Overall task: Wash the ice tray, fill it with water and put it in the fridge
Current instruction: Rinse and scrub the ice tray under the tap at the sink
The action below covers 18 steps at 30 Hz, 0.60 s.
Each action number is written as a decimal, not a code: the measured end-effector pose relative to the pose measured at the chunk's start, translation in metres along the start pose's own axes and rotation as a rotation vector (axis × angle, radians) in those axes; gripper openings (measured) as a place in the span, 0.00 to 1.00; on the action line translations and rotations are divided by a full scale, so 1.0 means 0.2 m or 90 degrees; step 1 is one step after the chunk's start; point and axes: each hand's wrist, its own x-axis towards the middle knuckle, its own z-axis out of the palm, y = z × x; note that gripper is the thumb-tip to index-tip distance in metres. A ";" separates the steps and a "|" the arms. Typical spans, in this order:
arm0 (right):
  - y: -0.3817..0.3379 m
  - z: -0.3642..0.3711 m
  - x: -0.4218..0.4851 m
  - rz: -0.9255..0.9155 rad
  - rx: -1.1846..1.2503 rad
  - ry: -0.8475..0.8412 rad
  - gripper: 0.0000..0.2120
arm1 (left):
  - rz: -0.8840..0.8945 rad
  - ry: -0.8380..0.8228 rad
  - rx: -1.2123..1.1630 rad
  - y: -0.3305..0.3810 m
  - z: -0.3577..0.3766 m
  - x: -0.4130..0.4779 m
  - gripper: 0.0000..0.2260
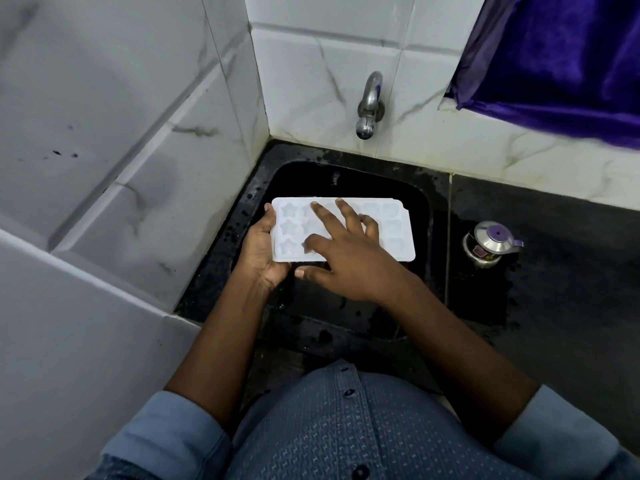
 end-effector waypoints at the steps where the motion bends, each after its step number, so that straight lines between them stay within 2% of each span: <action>1: 0.00 0.00 0.00 0.008 -0.001 0.003 0.24 | 0.001 -0.001 -0.002 0.00 0.00 0.00 0.28; 6: 0.00 0.01 -0.01 -0.032 0.017 0.024 0.24 | -0.002 0.009 0.003 0.00 0.00 -0.01 0.28; 11: -0.05 0.03 0.03 -0.062 -0.001 -0.012 0.27 | -0.021 -0.013 -0.016 -0.01 0.01 0.00 0.29; 18: -0.04 0.04 0.07 -0.050 -0.013 0.010 0.24 | -0.055 -0.052 -0.003 -0.01 -0.01 0.00 0.30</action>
